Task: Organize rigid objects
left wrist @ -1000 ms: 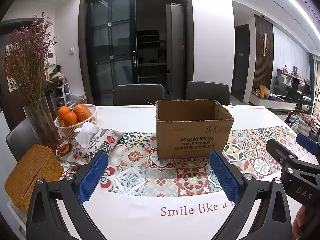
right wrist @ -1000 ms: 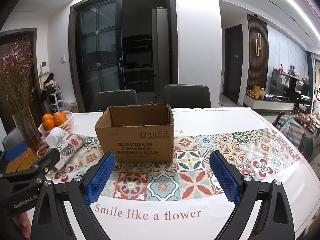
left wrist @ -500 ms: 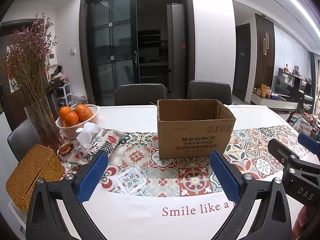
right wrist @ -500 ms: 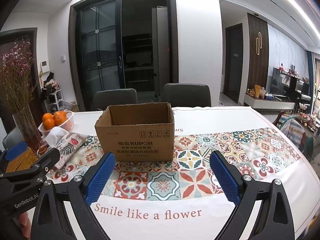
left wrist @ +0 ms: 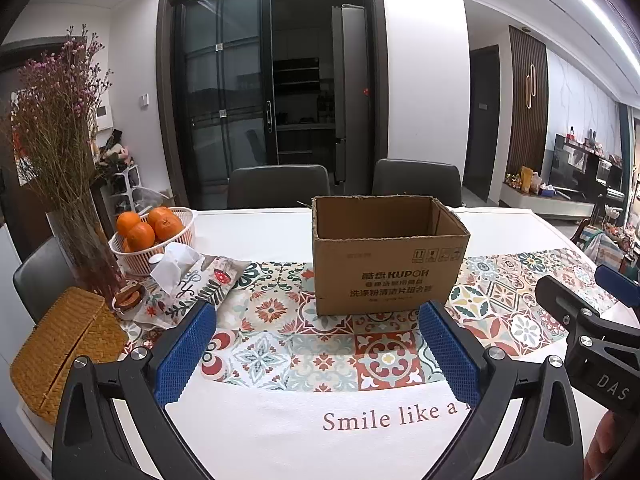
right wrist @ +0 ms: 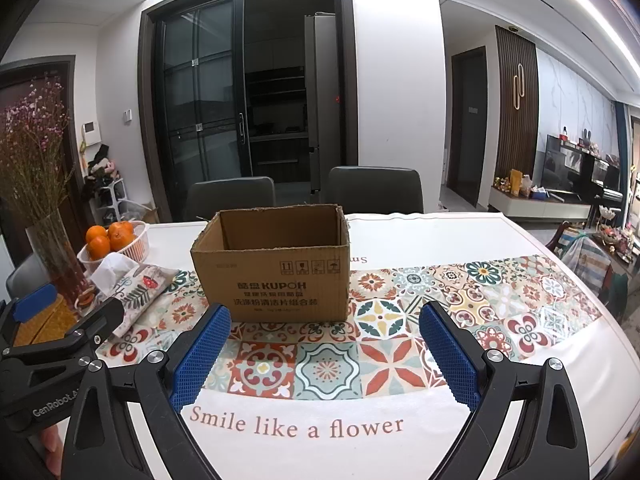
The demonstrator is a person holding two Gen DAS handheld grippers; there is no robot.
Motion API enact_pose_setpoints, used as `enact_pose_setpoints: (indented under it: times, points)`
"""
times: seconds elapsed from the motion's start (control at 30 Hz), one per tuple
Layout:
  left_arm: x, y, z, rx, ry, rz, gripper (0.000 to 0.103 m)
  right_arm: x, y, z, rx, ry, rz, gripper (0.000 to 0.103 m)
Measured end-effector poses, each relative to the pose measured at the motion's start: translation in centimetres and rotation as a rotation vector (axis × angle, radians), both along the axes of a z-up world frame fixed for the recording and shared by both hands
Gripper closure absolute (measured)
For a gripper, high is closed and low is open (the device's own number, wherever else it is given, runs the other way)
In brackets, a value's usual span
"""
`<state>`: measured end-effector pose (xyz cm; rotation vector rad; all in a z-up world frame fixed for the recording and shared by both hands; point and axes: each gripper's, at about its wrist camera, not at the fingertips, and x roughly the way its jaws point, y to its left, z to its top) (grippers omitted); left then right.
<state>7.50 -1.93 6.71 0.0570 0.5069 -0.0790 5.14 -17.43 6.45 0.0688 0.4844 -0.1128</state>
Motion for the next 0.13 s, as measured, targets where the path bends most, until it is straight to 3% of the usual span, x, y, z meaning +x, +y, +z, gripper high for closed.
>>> enact_pose_setpoints:
  times: [0.13]
  points:
    - [0.02, 0.05, -0.09, 0.0, 0.007, -0.002, 0.0, -0.01, -0.04, -0.13, 0.005, 0.002, 0.002, 0.007]
